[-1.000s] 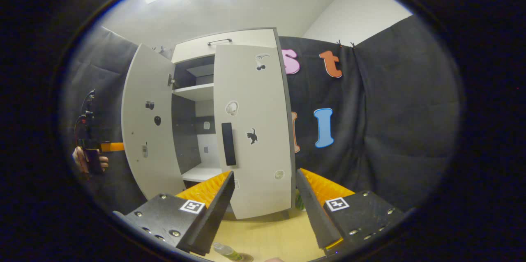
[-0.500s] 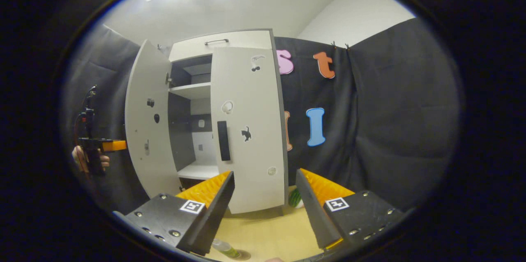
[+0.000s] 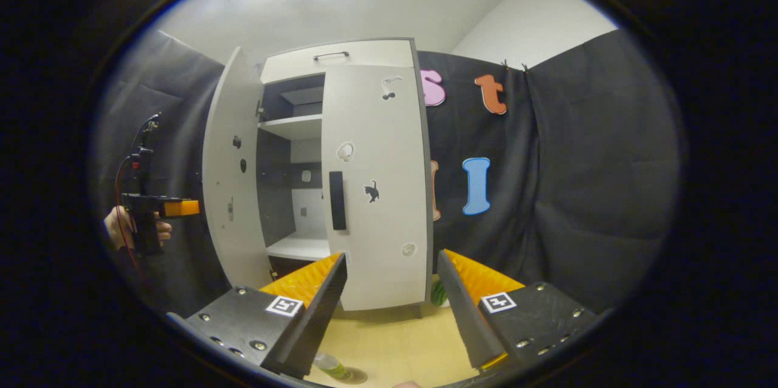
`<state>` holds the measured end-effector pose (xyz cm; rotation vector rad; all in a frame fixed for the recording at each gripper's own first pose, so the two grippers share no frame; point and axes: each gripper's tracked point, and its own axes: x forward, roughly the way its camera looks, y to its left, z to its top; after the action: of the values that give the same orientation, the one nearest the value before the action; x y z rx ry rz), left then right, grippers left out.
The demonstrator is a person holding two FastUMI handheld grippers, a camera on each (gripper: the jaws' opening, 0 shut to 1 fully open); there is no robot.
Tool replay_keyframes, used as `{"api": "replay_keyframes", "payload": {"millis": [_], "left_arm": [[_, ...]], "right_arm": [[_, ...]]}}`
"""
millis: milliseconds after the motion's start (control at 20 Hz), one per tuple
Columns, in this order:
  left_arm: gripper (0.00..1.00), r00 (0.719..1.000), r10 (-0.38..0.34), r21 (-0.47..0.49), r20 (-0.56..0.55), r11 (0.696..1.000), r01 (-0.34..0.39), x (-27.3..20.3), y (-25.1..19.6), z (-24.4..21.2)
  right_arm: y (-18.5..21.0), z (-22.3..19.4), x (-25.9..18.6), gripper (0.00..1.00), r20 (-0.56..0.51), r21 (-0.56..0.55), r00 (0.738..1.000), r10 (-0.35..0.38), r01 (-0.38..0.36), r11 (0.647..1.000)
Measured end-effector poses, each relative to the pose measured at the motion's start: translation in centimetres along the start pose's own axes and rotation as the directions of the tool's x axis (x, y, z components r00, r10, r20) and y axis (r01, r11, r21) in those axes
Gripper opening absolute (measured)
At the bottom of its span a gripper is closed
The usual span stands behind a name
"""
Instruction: Grasp the bottle in the cabinet with the left hand and place it on the coaster, then close the right door with the right hand and the left door with the left hand.
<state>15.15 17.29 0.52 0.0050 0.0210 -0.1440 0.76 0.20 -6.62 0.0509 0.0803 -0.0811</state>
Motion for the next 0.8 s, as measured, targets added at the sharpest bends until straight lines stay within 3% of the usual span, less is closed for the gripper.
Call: {"api": "replay_keyframes", "payload": {"millis": [50,100,150,300,350,450,500,550,650,700,750,800], "left_arm": [[0.9,1.0,0.002,-0.003,-0.002,1.0,-0.002,0.2,-0.3,-0.1],[0.94,1.0,0.011,0.002,-0.002,1.0,-0.011,0.4,-0.5,-0.1],[0.9,1.0,0.025,0.01,0.0,1.0,-0.025,0.6,-0.6,-0.2],[0.94,0.999,0.047,0.015,0.012,0.999,-0.047,1.1,-1.1,-0.2],[0.9,0.999,0.043,0.012,0.01,0.999,-0.043,1.4,-1.6,-0.2],[0.94,0.999,0.032,0.016,0.015,0.999,-0.032,1.8,-2.5,-0.2],[0.91,0.999,0.032,0.019,0.019,0.999,-0.032,2.1,-3.0,-0.2],[0.94,0.999,0.029,0.025,0.024,0.999,-0.03,2.3,-3.5,-0.2],[0.9,1.0,0.019,0.041,0.023,0.999,-0.02,3.1,-4.7,-0.5],[0.99,1.0,0.01,0.05,0.015,0.999,-0.01,3.5,-5.4,-0.8],[0.91,1.0,-0.003,0.054,0.013,0.999,0.002,3.8,-6.2,-1.0],[0.95,1.0,-0.009,0.046,0.021,0.999,0.008,3.9,-6.8,-1.0]], "right_arm": [[-0.2,-0.2,-0.1,0.91,-0.005,-0.006,1.0,0.0,0.0,1.0],[-0.5,-0.5,0.1,0.91,-0.01,-0.014,1.0,-0.003,0.003,1.0],[-0.9,-0.7,0.1,0.91,-0.015,-0.02,1.0,-0.01,0.01,1.0],[-1.2,-1.1,-0.1,0.91,-0.029,-0.01,1.0,-0.005,0.005,1.0],[-1.2,-1.4,-0.2,0.91,-0.034,-0.009,0.999,0.0,0.0,1.0],[-1.8,-1.7,-0.3,0.91,-0.036,-0.021,0.999,-0.006,0.005,1.0],[-2.0,-1.8,-0.2,0.88,-0.037,-0.029,0.999,-0.011,0.01,1.0],[-2.2,-2.0,-0.4,0.91,-0.035,-0.035,0.999,-0.018,0.017,0.999],[-2.5,-2.2,-0.7,0.88,-0.039,-0.03,0.999,-0.026,0.025,0.999],[-2.8,-2.4,-0.9,0.91,-0.045,-0.028,0.998,-0.034,0.033,0.999],[-3.3,-2.4,-1.2,0.88,-0.048,-0.028,0.998,-0.045,0.044,0.999],[-3.5,-2.6,-1.7,0.91,-0.052,-0.03,0.997,-0.053,0.051,0.998]]}}
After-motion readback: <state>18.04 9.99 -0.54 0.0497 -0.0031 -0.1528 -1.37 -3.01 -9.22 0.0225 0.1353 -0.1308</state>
